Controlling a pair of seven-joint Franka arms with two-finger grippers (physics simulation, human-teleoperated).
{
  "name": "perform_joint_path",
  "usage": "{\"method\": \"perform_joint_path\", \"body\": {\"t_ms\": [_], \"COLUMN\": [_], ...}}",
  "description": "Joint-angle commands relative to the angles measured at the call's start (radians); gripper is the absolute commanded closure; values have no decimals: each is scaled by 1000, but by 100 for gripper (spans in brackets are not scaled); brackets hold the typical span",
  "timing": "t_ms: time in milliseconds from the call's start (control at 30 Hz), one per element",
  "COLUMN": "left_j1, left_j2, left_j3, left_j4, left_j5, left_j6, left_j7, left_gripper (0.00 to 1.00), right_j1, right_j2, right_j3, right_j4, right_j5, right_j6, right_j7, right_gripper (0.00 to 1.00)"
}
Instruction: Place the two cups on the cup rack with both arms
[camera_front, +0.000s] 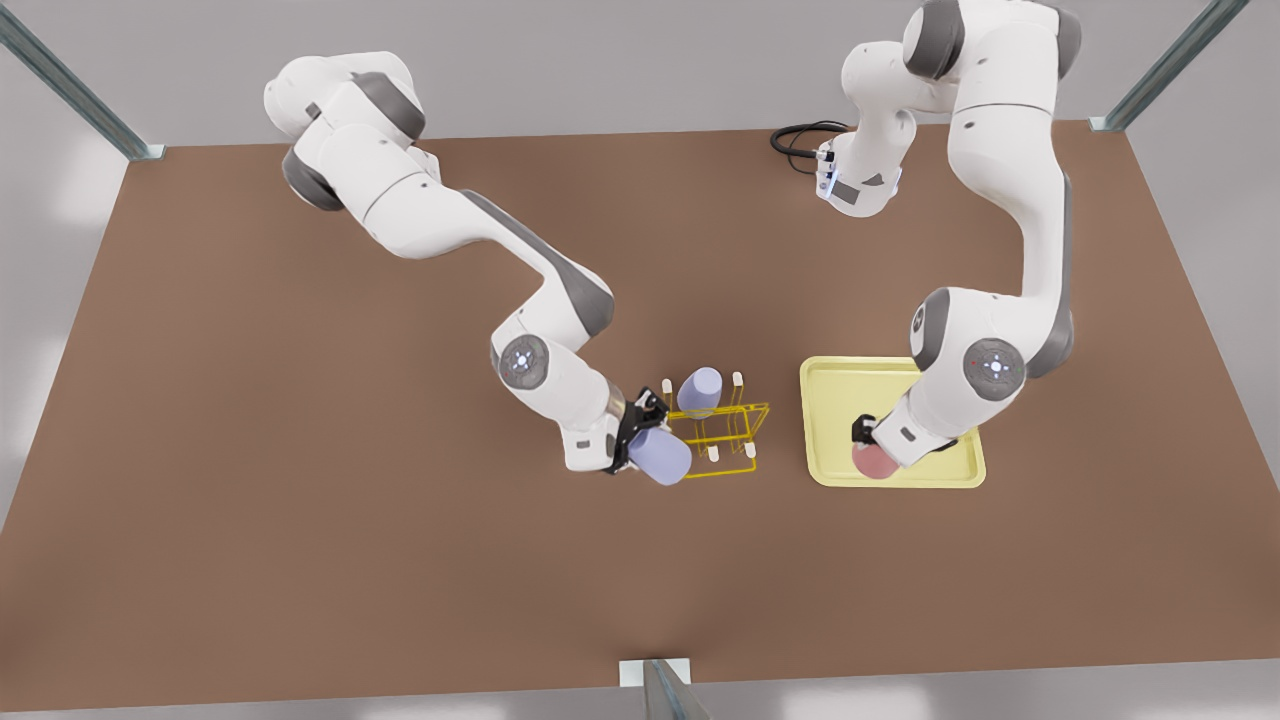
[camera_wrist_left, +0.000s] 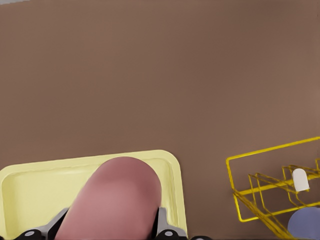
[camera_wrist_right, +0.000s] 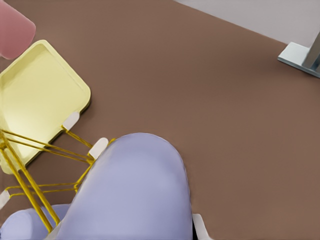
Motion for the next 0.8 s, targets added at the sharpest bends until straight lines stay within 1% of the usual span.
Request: {"method": "perform_joint_path", "body": {"t_ms": [0,33,67,100,167,200,333,367,400,467,567,600,633,767], "left_j1": [-47,-79,-117,-143,-200,-209,-211,-211,-211,-211,-212,-211,-212,-211], "left_j2": [41,63,133,166,181,199,199,206,213,219,229,236,238,242], "left_j3": [-3,-3,-3,-3,-5,-3,-8,-10,-17,-25,-25,-25,-25,-25], "left_j4": [87,121,247,296,307,334,331,331,331,331,331,331,328,327], "left_j5": [-6,-4,-4,-4,-6,-7,-87,-112,-113,-122,-125,-124,-124,-124], "left_j6": [-199,-201,-279,-302,-295,-295,-305,-295,-265,-219,-206,-206,-199,-199], "left_j7": [-327,-376,-445,-497,-572,-592,-597,-594,-594,-594,-594,-592,-589,-589], "left_gripper": [26,26,26,26,26,26,26,26,26,25,25,22,0,0], "right_j1": [4,4,4,4,10,13,18,18,18,18,18,22,26,26], "right_j2": [0,0,0,2,17,17,20,20,20,20,31,31,35,35], "right_j3": [1,1,1,1,1,1,1,1,1,1,1,1,1,1], "right_j4": [-2,-5,-11,-14,-13,-14,-16,-16,-16,-13,-10,-6,-5,1], "right_j5": [-12,-13,-15,-15,-15,-15,-18,-18,-18,-19,-19,-21,-23,-21], "right_j6": [6,6,6,6,6,4,-5,-5,-5,-5,1,1,3,3], "right_j7": [90,87,84,82,82,82,79,81,81,81,81,81,81,82], "right_gripper": [30,30,30,30,30,30,30,23,0,0,0,0,0,0]}}
